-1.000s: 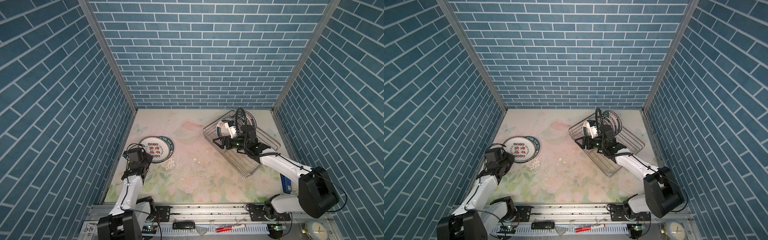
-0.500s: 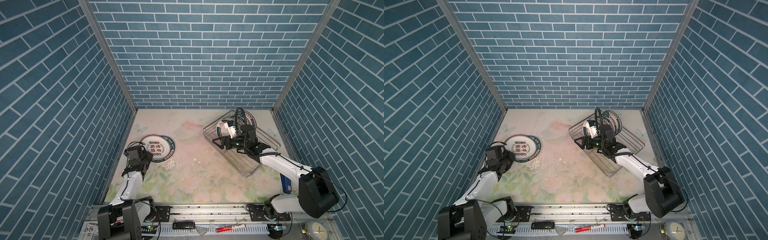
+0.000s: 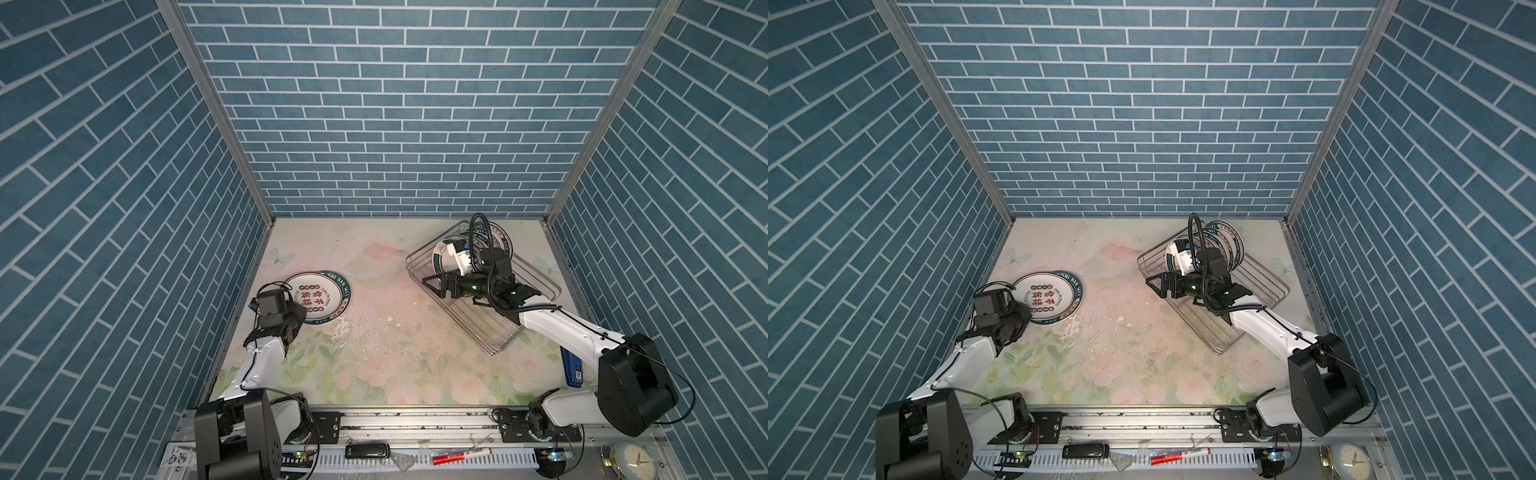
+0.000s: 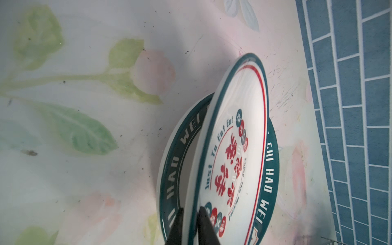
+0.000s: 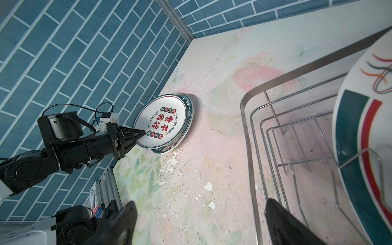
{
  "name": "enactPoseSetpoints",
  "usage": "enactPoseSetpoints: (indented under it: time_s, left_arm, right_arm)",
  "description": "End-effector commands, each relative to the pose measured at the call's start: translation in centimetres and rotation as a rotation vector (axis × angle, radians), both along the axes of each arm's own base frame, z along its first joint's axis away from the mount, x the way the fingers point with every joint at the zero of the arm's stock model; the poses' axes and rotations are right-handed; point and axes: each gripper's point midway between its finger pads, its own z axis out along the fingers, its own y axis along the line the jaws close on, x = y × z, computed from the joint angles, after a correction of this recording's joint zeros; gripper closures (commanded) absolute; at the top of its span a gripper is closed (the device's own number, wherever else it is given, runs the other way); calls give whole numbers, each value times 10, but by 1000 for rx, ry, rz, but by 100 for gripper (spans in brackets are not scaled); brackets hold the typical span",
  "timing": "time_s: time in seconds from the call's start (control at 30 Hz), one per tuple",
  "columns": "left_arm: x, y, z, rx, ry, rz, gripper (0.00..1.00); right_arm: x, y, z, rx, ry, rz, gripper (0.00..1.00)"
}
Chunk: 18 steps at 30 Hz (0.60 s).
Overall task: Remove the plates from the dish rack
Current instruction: 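Lay the plate flat on the stack and open the left gripper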
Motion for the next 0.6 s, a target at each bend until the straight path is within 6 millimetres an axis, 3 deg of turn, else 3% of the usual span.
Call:
enactPoseSetpoints:
  time_s: [0.0,0.17,0.33,0.57]
  left_arm:
    - [-5,4,-4,34,66,-17,85]
    - [-5,2,-11,23,97,-27,84]
    - [-4,0,-18,11,127,-40,75]
    - [-2,0,-20,10,136,-50,72]
  right_arm:
    - [3,5,20,7,-55,18,2]
    - [4,5,18,2,-52,16,1]
    - [4,3,18,-10,-56,8,1]
    - [10,-11,17,-96,-74,-58,1]
